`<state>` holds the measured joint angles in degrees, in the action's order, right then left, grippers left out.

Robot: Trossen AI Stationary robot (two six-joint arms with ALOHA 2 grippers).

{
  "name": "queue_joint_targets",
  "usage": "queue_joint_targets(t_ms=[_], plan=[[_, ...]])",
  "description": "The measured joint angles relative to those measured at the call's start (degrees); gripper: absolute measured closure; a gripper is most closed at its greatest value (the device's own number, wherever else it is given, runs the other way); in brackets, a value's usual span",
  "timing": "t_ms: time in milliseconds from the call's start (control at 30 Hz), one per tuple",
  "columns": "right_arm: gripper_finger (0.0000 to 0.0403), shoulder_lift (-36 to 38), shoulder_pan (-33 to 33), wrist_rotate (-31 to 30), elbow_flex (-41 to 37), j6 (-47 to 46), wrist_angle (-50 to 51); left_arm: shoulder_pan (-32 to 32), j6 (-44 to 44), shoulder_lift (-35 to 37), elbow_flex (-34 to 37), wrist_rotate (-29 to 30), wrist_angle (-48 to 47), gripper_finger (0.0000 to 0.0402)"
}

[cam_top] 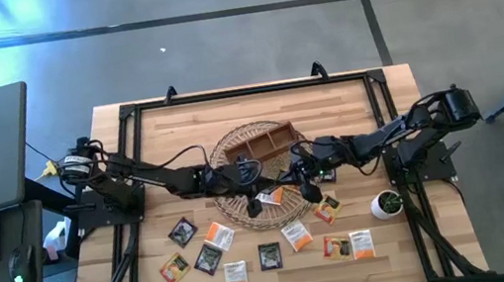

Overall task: Pick & Place Tea
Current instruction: Put the violet tea bag into the left section of the brown wooden organizer

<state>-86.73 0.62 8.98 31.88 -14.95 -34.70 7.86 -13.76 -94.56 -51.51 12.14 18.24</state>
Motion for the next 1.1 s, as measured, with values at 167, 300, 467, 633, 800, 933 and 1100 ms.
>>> queue_joint_targets(t_ms=[167,300,467,633,800,933,1100], plan=[[0.0355,0.0,0.0,-0.1,0.0,0.0,0.0,0.0,0.0,0.0,0.0,1.3,0.0,0.0399],[0.0324,0.4,-0.1,-0.6,0.0,0.1,-0.1,0.0,-3.8,1.1,0.0,5.1,-1.6,0.04],[0.0299,3.7,-0.4,-3.1,0.0,1.5,2.6,0.0,-7.4,6.6,0.0,12.6,-9.4,0.0401],[0.0293,9.3,-0.3,-6.4,0.0,1.9,10.4,0.0,-10.0,12.3,0.1,24.2,-21.0,0.0401],[0.0298,12.4,0.3,-9.3,0.0,1.9,16.3,-3.3,-10.3,13.1,0.0,27.0,-21.3,0.0401],[0.0302,12.5,0.8,-9.5,0.0,1.9,17.2,-8.0,-9.5,13.2,1.3,19.6,-16.6,0.0401],[0.0301,12.5,1.4,-9.3,0.0,2.0,18.1,-13.6,-7.4,14.2,8.1,12.5,-3.2,0.0401]])
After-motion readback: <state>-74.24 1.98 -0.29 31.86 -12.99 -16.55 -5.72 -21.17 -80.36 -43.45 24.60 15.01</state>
